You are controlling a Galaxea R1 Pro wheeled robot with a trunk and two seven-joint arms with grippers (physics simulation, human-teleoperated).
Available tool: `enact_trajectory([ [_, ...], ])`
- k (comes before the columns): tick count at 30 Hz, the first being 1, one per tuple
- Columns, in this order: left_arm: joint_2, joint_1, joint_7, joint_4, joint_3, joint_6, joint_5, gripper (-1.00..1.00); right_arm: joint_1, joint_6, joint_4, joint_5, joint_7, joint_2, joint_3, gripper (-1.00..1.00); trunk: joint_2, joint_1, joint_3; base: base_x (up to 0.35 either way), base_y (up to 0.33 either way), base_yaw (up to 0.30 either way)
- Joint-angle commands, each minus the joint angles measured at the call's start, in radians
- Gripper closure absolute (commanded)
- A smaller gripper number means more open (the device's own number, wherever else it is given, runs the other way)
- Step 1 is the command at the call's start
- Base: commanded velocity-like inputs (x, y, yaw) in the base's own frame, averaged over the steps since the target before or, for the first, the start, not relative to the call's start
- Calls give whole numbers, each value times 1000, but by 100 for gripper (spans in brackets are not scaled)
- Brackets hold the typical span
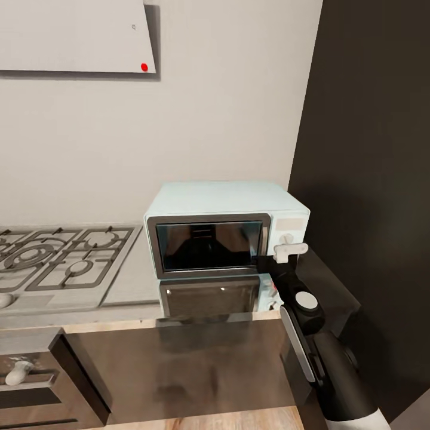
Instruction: In the kitchen, take the popcorn bag from the countertop, put it into the microwave, and heat it until the popcorn is cooked so the cooked popcorn ends up inside the bag.
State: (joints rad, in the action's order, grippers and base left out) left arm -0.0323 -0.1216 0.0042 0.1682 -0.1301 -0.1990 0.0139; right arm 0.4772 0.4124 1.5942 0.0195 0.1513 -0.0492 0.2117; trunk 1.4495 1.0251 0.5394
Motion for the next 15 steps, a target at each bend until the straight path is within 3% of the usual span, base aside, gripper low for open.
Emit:
enact_trajectory([
  [1, 0, -1, 0, -1, -2, -3, 1, -100, 1, 6, 1, 2, 5, 0, 2, -100, 1, 0, 1, 0, 0, 0],
  [8, 0, -1, 0, -1, -2, -3, 1, -100, 0, 6, 1, 2, 5, 0, 3, -100, 1, 0, 1, 1, 0, 0],
  [15, 0, -1, 0, -1, -2, -3, 2, -100, 0, 6, 1, 2, 5, 0, 3, -100, 1, 0, 1, 112, 0, 0],
])
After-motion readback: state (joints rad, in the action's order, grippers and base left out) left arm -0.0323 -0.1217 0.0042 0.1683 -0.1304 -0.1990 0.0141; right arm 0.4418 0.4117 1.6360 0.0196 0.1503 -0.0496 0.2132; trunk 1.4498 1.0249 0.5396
